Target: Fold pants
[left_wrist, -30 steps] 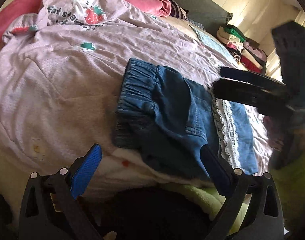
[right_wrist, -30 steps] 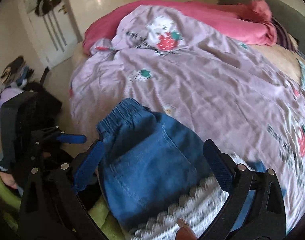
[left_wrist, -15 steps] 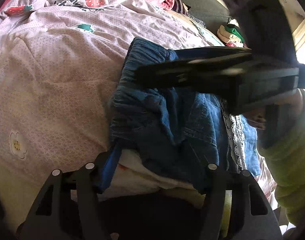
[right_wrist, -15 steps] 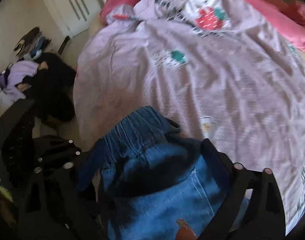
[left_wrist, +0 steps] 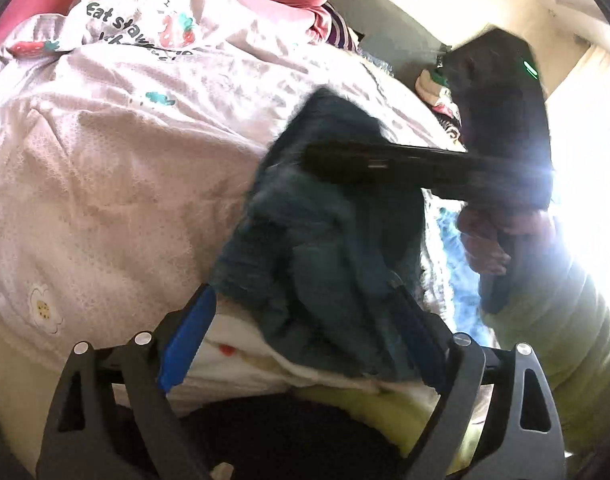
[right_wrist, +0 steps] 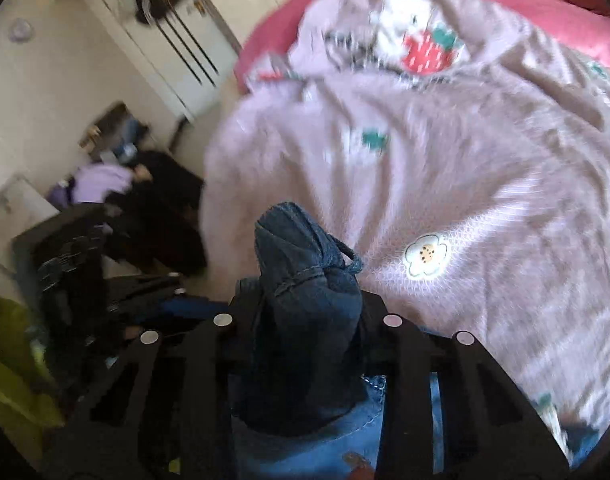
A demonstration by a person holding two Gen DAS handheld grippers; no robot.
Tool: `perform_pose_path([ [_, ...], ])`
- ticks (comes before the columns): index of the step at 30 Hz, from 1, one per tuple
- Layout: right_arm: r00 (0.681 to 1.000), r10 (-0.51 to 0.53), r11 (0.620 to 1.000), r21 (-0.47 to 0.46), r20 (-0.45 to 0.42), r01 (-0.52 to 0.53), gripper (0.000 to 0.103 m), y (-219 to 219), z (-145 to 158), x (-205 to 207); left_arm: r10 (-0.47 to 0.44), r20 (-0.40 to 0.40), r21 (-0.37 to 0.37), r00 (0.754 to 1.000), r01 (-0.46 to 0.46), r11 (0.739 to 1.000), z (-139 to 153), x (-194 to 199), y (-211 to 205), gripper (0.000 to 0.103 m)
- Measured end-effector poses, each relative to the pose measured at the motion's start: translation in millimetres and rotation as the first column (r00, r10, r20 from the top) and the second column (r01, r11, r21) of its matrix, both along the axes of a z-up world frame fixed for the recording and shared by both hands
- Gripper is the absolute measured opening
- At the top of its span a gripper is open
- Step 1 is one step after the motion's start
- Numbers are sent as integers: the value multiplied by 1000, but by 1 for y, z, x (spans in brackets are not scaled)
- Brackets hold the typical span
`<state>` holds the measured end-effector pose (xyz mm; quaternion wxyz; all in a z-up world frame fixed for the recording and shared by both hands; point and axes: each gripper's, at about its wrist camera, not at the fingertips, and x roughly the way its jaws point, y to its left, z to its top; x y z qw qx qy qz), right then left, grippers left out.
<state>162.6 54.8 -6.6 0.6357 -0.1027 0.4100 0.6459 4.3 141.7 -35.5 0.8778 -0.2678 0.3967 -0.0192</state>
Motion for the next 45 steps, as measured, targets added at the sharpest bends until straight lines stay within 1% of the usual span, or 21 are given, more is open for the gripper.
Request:
perform_pose_path([
  [2,1000,-8,999,50,3,8,26,-17,12,0,-16,-6,-4,1000,16,1000,2,2,-3,98],
  [3,1000,-11,997,82,3,11,26,-28,19,-1,-29,-9,-9,1000,29,1000,2,3,-6,98],
  [9,999,-41,987,155,10,39,26,-70,33,0,-130,43,-205,991,136,969,1,29,-27,98],
  [11,998,-55,984,168,12,53,28,-82,35,1,-160,55,-242,986,169,955,3,39,-39,96],
  [13,997,-74,980,185,23,68,33,-97,38,2,-184,65,-251,981,195,948,8,46,-56,85],
  [14,996,-87,978,192,29,79,37,-101,39,3,-199,69,-239,978,210,948,12,51,-63,76],
  [16,990,-142,966,221,25,133,49,-119,43,9,-234,86,-206,968,247,947,23,56,-83,76],
  [18,979,-206,950,242,4,199,55,-138,44,17,-271,109,-171,956,287,943,32,58,-105,76],
  [19,968,-252,940,241,5,244,64,-148,43,21,-290,112,-147,950,305,941,35,56,-114,76],
  [20,952,-305,927,236,15,293,66,-159,43,23,-315,103,-113,943,326,939,36,57,-124,78],
  [22,905,-423,894,186,52,408,67,-182,37,27,-367,76,-72,927,373,925,31,57,-140,79],
  [25,855,-512,856,122,78,502,67,-204,24,26,-443,25,-76,896,443,893,16,59,-161,79],
  [28,844,-530,848,73,89,525,70,-213,8,19,-473,-35,-48,880,472,880,3,65,-175,91],
  [30,842,-525,849,17,119,527,70,-212,-4,14,-481,-61,-8,874,482,876,-1,66,-181,91],
  [32,829,-529,832,-79,184,549,70,-208,-20,11,-481,-76,7,874,482,876,-4,66,-182,91],
  [33,811,-530,808,-144,248,572,70,-206,-30,12,-484,-74,9,872,485,874,-5,65,-182,91],
  [34,790,-534,781,-182,301,597,70,-206,-40,12,-486,-73,6,871,488,873,-5,64,-183,91],
  [35,785,-538,774,-190,306,604,70,-207,-45,13,-488,-71,-1,870,489,872,-4,63,-183,91],
  [37,784,-569,768,-181,250,615,70,-210,-50,16,-486,-72,5,871,487,873,-2,60,-182,91],
  [41,782,-599,780,-92,172,619,71,-222,-32,11,-464,-67,39,883,467,884,7,46,-182,93],
  [45,744,-641,755,-21,187,656,78,-239,-9,0,-412,-42,72,910,414,907,22,42,-166,98],
])
